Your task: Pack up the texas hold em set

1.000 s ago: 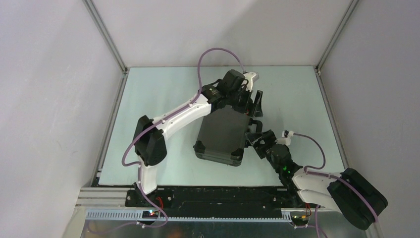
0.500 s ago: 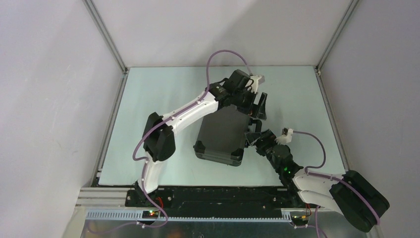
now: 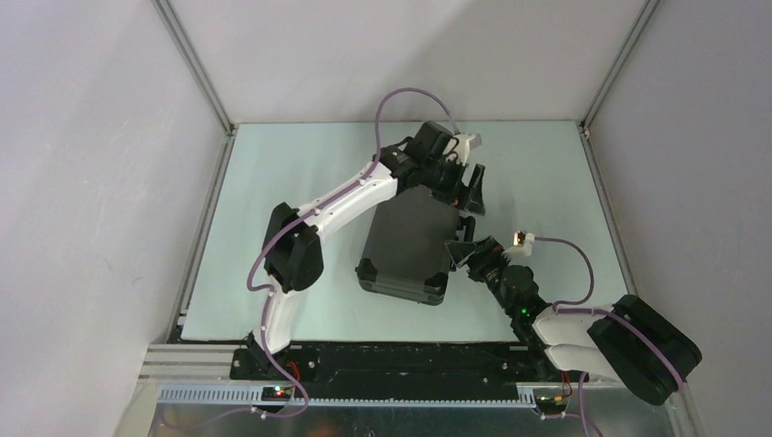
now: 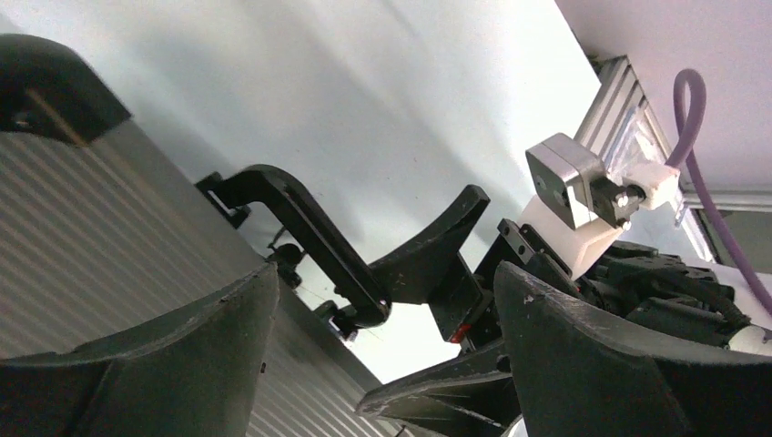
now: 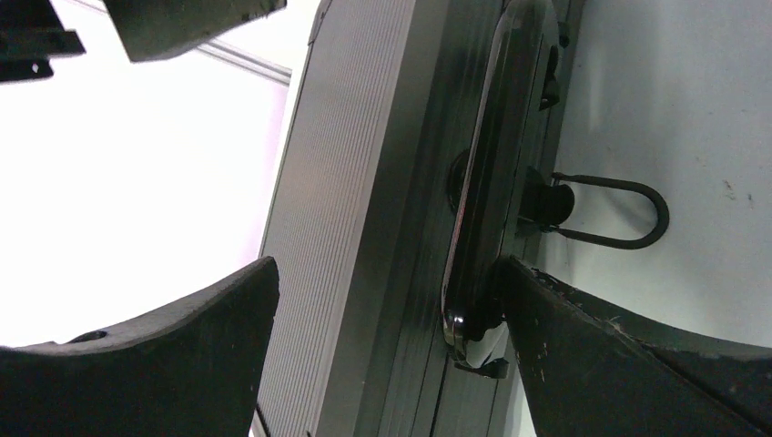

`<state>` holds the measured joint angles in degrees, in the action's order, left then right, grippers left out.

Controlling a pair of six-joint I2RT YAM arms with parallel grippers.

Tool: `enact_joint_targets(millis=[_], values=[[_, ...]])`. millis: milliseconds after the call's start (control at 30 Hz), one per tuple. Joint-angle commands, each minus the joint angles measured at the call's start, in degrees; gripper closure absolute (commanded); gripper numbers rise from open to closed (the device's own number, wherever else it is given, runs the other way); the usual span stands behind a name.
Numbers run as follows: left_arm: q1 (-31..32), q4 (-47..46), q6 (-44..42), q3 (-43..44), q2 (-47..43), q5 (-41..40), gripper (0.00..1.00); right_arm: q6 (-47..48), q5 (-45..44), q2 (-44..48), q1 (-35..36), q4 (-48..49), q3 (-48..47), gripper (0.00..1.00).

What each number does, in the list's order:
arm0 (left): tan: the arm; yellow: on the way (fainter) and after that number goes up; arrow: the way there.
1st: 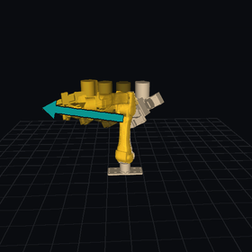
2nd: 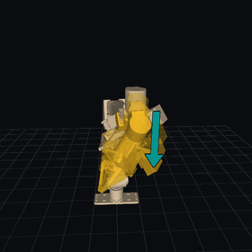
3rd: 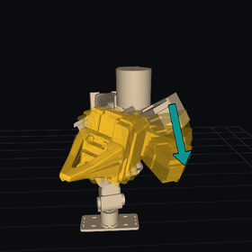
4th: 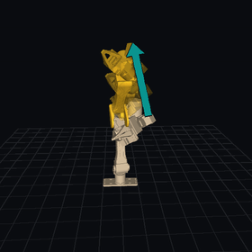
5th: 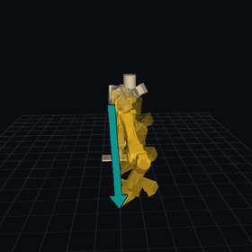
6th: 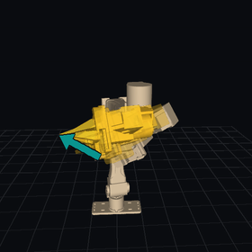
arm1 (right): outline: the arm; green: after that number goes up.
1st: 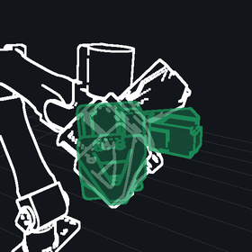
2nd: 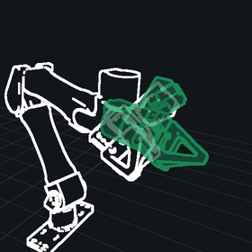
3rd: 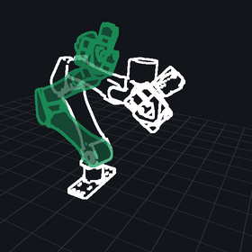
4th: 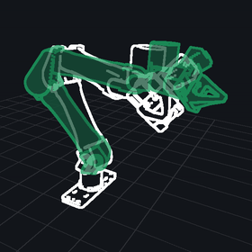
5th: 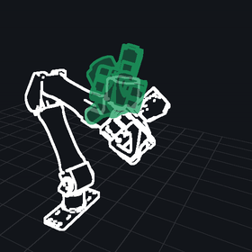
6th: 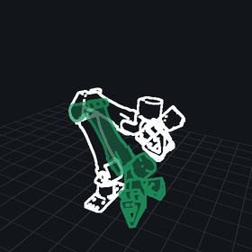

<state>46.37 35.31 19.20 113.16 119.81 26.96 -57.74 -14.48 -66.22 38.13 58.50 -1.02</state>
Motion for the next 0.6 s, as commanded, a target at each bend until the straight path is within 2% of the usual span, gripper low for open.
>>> enact_joint_targets(millis=[0, 333, 567], values=[[-3.75, -0.29, -0.24, 4.63, 0.41, 4.87, 0.08, 2.78, 2.14, -2.77, -0.12, 8.85, 0.03, 0.07], [-4.96, -0.39, 2.91, 15.74, 7.55, 9.89, 0.11, 3.25, 4.51, -11.55, -0.14, 18.14, -0.37, 0.07], [-4.90, -0.37, 3.35, 18.39, 11.60, 14.34, 0.12, 2.87, 5.11, -17.11, 0.23, 22.51, -0.43, 0.08]])
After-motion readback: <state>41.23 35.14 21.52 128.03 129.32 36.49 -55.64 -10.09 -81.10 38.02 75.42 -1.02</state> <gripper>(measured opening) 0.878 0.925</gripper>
